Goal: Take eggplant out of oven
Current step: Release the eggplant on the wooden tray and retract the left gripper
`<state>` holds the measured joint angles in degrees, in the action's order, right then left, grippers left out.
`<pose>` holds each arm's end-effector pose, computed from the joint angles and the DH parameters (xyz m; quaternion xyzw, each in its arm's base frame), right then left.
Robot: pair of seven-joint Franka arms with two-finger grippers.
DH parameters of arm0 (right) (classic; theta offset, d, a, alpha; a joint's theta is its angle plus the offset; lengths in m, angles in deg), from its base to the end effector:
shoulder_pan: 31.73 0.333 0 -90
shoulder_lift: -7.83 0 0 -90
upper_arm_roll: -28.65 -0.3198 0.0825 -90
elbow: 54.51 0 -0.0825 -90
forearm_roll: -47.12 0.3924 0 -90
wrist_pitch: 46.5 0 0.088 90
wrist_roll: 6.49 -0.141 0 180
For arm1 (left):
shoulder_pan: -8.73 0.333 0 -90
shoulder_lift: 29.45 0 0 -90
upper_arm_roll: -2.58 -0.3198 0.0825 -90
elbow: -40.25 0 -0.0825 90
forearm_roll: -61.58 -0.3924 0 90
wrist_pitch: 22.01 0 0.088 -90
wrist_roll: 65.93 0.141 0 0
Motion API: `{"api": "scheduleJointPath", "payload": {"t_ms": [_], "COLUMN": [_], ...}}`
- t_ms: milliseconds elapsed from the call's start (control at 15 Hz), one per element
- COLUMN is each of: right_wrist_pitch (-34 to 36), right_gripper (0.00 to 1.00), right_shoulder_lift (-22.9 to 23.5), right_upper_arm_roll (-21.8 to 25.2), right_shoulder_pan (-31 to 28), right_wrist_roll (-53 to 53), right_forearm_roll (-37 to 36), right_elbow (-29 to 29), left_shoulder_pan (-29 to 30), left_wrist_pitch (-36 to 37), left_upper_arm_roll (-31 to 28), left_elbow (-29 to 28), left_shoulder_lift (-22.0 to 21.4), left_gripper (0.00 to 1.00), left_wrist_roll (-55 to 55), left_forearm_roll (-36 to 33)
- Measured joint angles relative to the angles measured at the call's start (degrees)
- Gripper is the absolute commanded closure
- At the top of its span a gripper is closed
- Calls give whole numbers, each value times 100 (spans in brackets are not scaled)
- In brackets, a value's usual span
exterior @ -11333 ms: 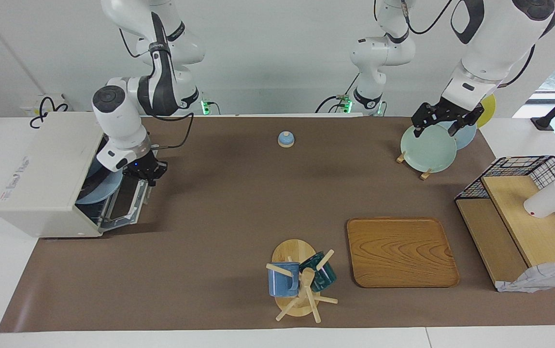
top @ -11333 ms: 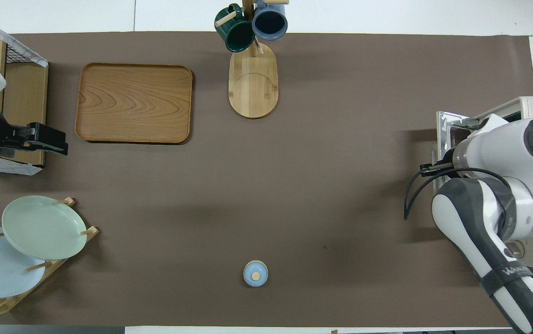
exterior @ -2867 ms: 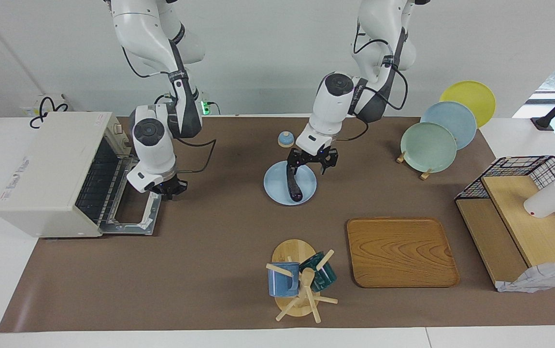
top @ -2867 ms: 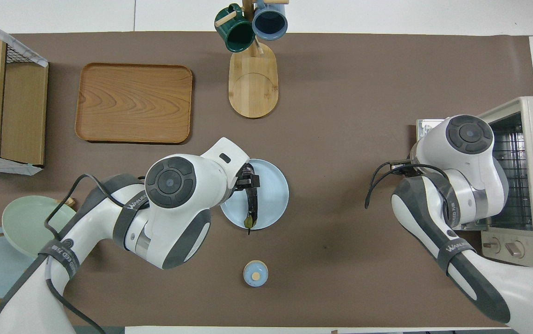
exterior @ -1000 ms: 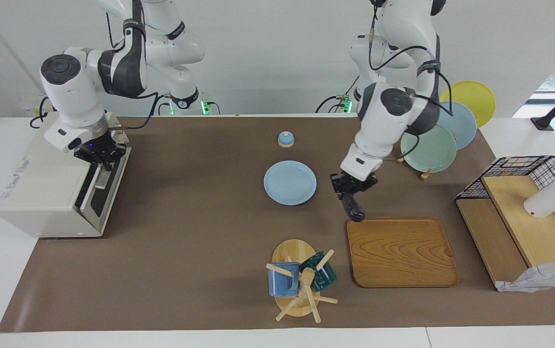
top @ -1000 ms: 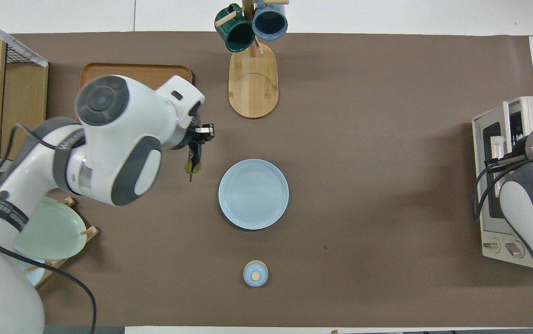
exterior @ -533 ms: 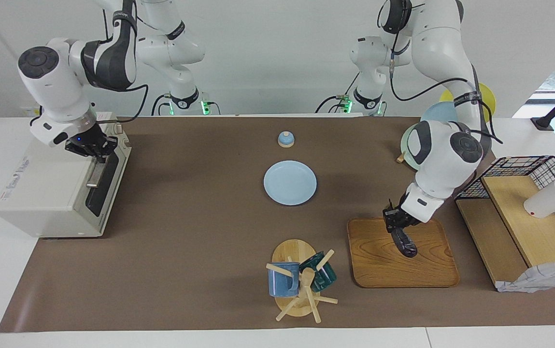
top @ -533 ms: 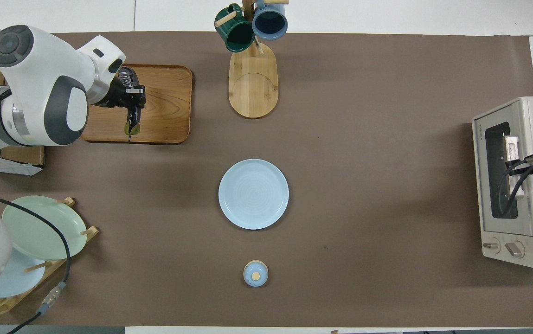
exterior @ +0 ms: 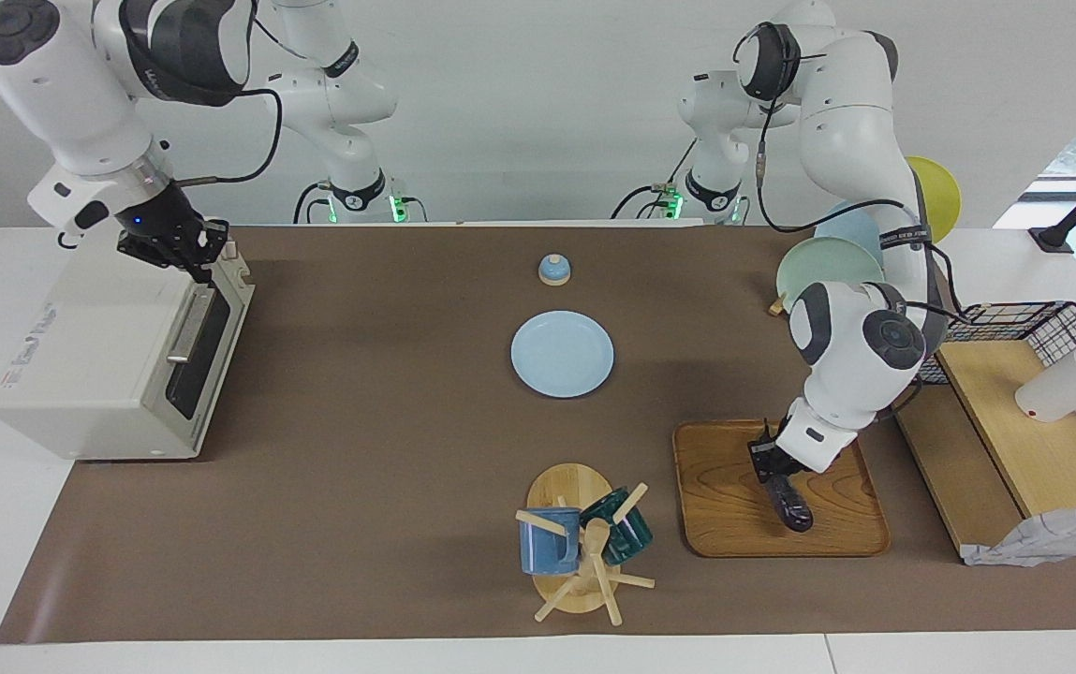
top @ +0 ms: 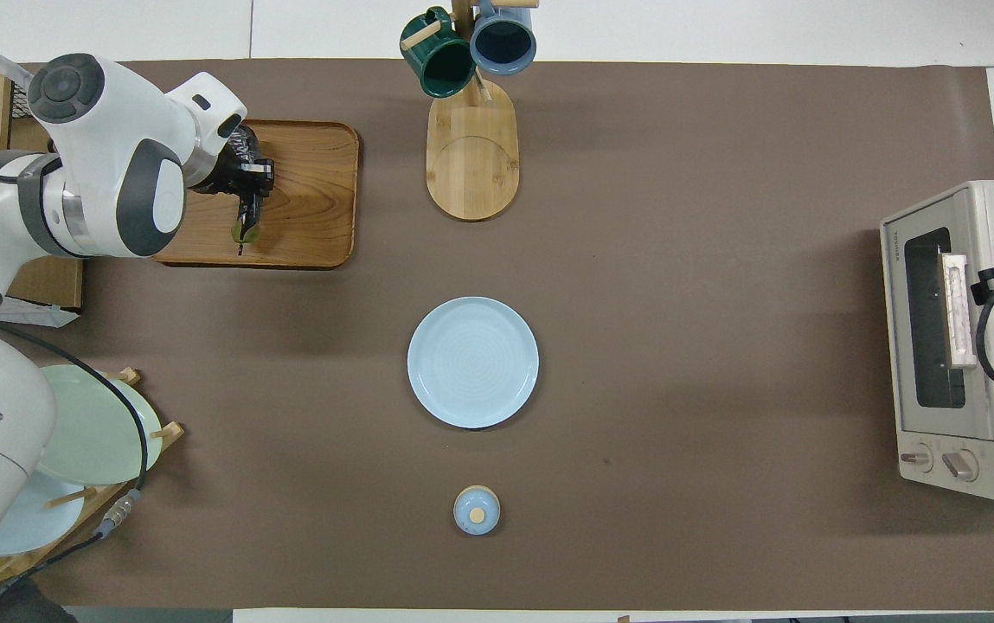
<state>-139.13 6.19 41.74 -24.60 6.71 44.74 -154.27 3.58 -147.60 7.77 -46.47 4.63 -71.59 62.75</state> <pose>0.5440 -0.0638 0.5322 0.9966 0.0652 -0.0505 0.0092 0.7160 -0.1227 0.2899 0.9982 -0.0264 0.0378 0.0392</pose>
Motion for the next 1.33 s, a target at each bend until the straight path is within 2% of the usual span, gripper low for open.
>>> {"api": "scheduleJointPath", "payload": {"t_ms": [267,467,667,1133,1267,1333], "right_wrist_pitch": [29,99,109,281,281,281], "right_gripper": [0,0,0,0,0,0], "right_shoulder_lift": [49,104,133,187,269,307], "right_upper_arm_roll": [5,6,11,28,-57,-246], "right_shoulder_pan": [148,225,217,137,-32,-250], "right_wrist_roll": [-281,-377,-384,-531,-549,-549], "right_forearm_roll": [2,1,1,2,2,2], "right_elbow": [49,208,304,653,671,681], "left_shoulder_pan": [44,126,258,343,343,343], "left_wrist_pitch": [144,345,898,2989,3386,3537], "left_upper_arm_roll": [-5,-6,-5,-13,-11,-11], "left_elbow": [34,116,159,157,123,90], "left_shoulder_lift": [-24,-269,-875,-2573,-2920,-3030], "left_gripper": [0,0,0,0,0,0], "left_wrist_roll": [33,-13,-137,-169,-169,-169], "left_forearm_roll": [-2,0,0,0,0,0]}}
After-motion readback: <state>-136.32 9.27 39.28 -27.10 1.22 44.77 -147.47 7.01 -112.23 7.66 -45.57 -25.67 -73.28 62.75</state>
